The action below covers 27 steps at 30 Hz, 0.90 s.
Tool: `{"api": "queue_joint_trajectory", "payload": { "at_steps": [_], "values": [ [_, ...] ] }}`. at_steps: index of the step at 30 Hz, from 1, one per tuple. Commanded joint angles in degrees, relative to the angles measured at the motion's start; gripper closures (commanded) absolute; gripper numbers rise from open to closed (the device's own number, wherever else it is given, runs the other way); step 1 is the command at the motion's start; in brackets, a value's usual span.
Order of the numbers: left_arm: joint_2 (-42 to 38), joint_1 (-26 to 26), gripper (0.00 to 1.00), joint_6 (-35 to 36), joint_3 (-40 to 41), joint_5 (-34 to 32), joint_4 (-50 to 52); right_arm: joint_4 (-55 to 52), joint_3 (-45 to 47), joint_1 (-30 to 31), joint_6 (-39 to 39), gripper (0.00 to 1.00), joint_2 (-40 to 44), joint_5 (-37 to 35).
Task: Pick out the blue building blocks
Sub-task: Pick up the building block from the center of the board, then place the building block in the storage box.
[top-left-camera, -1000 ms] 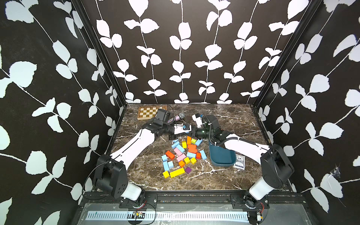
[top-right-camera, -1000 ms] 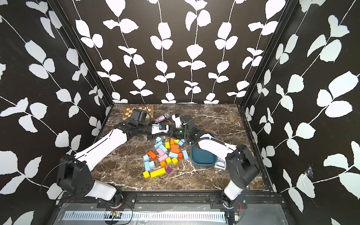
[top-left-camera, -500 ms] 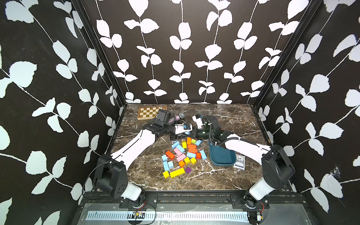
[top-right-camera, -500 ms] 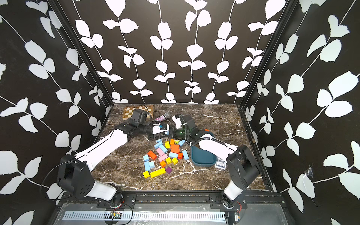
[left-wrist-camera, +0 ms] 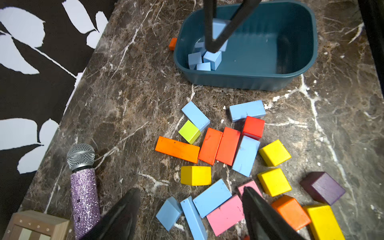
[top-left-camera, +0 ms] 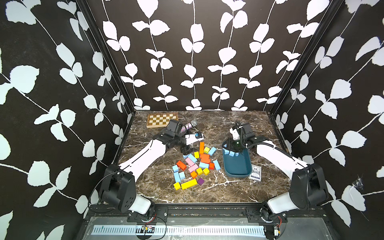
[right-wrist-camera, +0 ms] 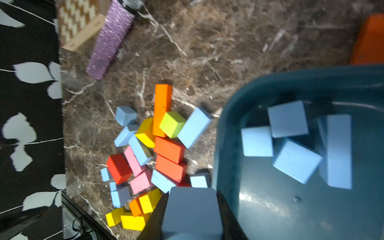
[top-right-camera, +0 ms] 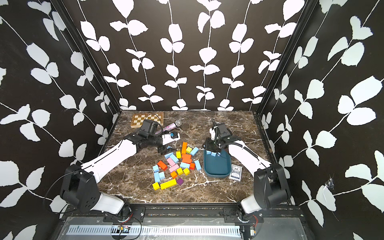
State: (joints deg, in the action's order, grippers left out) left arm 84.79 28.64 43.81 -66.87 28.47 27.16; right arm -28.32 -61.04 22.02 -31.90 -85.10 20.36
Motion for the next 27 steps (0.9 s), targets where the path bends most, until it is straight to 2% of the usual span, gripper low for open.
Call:
{"api": "queue_joint_trajectory", "payload": {
  "at_steps": [1, 7, 11, 15, 27],
  "values": [
    [2.48, 0.27, 0.20, -6.66, -4.90, -2.62, 10.96, -9.23, -1.43, -0.30, 6.10, 0.84, 0.12, -6.21],
    [5.34, 0.23, 0.18, -15.29, -7.57, -2.28, 12.98, -15.50, -3.04, -0.78, 9.19, 0.83, -0.51, -12.20],
    [7.12, 0.18, 0.18, -20.52, -6.82, -2.18, 10.29, -16.72, -2.86, -1.99, 9.71, 0.83, -1.06, -13.40],
    [7.22, 0.07, 0.18, -28.62, -3.82, -2.30, 4.79, -18.19, -3.32, -2.16, 10.17, 0.82, -3.02, -15.31],
    [5.39, -0.06, 0.17, -30.53, 2.33, -1.50, 3.02, -19.98, -5.02, -2.07, 11.15, 0.80, -10.18, -14.74]
  ]
}}
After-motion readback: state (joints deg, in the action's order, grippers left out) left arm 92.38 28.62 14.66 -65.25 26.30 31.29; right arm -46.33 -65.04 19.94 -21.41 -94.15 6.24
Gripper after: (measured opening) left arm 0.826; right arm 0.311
